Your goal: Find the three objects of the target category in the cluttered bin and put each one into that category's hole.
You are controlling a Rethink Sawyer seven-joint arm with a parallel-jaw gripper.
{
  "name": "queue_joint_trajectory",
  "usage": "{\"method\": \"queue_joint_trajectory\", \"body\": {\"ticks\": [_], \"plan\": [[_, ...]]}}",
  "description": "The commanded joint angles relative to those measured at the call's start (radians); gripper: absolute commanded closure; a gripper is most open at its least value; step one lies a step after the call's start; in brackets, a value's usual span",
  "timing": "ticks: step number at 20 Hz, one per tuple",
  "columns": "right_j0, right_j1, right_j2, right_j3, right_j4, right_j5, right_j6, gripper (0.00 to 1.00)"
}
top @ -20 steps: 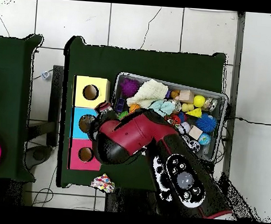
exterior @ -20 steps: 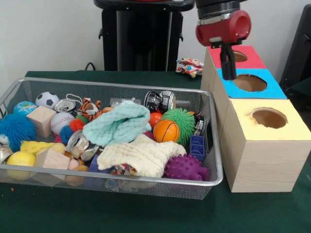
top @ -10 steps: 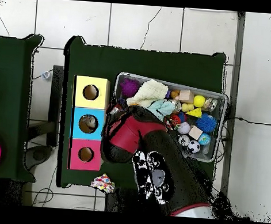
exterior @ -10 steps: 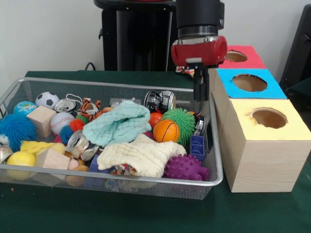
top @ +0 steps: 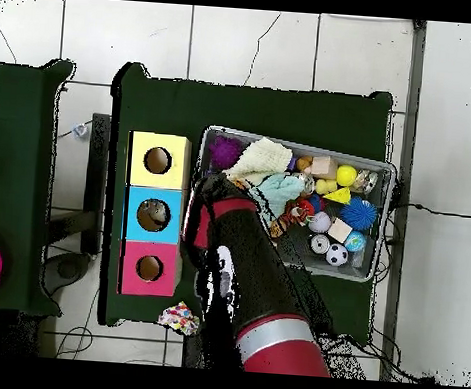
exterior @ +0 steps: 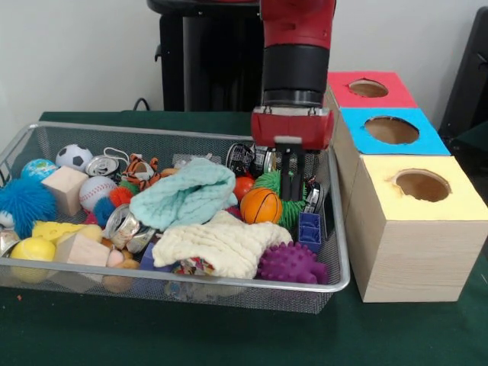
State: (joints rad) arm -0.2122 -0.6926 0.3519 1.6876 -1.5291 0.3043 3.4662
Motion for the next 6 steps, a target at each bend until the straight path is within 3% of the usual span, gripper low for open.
{"method": "queue_joint_trajectory", "body": {"ticks": [1, 6], "plan": [[0.03, 0.102, -0.134, -0.135, -0.148, 0.051, 0.308, 1.0], [0.045, 0.115, -0.162, -0.155, -0.159, 0.031, 0.31, 1.0]]}}
